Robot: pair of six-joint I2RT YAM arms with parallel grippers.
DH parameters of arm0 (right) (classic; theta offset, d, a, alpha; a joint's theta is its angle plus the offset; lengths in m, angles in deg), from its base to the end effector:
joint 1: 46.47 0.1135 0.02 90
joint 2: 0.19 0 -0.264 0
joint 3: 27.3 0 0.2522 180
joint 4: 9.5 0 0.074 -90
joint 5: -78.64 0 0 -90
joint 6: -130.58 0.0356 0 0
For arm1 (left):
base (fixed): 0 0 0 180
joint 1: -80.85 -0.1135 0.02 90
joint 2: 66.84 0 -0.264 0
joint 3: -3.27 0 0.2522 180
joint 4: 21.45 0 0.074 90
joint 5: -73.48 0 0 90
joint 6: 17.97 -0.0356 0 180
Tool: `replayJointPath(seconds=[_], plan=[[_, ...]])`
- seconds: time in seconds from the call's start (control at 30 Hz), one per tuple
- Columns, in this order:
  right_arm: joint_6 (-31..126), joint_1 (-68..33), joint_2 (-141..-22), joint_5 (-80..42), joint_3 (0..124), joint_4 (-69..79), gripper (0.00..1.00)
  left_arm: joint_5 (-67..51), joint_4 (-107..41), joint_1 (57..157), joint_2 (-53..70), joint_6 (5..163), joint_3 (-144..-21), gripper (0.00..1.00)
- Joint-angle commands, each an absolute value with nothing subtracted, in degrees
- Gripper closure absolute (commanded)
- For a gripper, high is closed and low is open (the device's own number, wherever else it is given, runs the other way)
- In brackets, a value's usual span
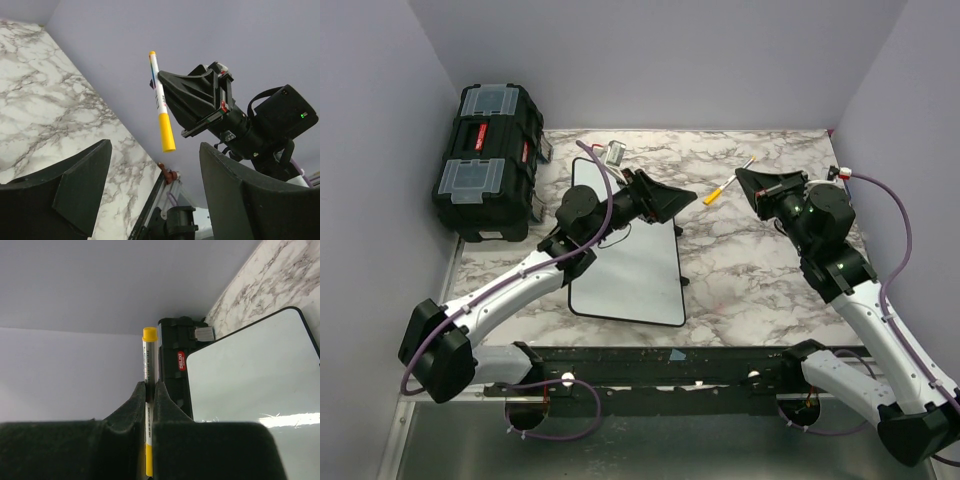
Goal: Write a sentence on the whiteboard
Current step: Pass from the right arm to the left
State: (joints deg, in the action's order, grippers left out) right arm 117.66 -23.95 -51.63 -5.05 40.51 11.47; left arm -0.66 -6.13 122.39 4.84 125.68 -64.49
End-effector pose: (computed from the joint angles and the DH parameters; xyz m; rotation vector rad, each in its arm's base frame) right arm 0.1922 0.0755 0.3822 0.9063 1.5577 1.2045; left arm 0.2142 -0.2027 0.3683 0.0988 1.5686 -1.5434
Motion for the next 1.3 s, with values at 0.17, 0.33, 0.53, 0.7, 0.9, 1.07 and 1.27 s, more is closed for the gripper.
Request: replayJointPath(seconds=[0.17,0.33,0.53,0.7,0.9,1.07,1.27], plan=[[120.9,-23.7,-53.2,-6.2,40.8,8.6,0.99,-1.6,6.8,124.5,10.3,130.7,-68.3,0.29],[121.2,-23.8,-52.8,-6.0,40.4,7.2,0.99,-1.2,6.0,125.8,13.2,130.9,-70.9,0.37],[121.1,-23.7,-52.1,-5.3,39.9,5.4,0.99,-3.9,5.2,126.6,14.4,131.9,-71.1,0.37],[121.2,-23.8,-51.9,-4.9,39.1,4.8,0.99,-3.5,7.6,126.6,15.6,133.4,-71.0,0.4],[121.3,-23.7,-51.7,-5.0,38.6,2.2,0.99,-3.2,9.6,126.8,16.5,134.2,-71.0,0.48],[121.2,-23.8,-51.1,-4.6,37.7,0.8,0.99,-3.5,8.6,127.0,17.0,134.7,-71.8,0.57],[121.7,-23.7,-50.9,-5.0,36.7,-0.5,0.99,-3.7,8.0,127.3,17.5,135.0,-72.3,0.62]])
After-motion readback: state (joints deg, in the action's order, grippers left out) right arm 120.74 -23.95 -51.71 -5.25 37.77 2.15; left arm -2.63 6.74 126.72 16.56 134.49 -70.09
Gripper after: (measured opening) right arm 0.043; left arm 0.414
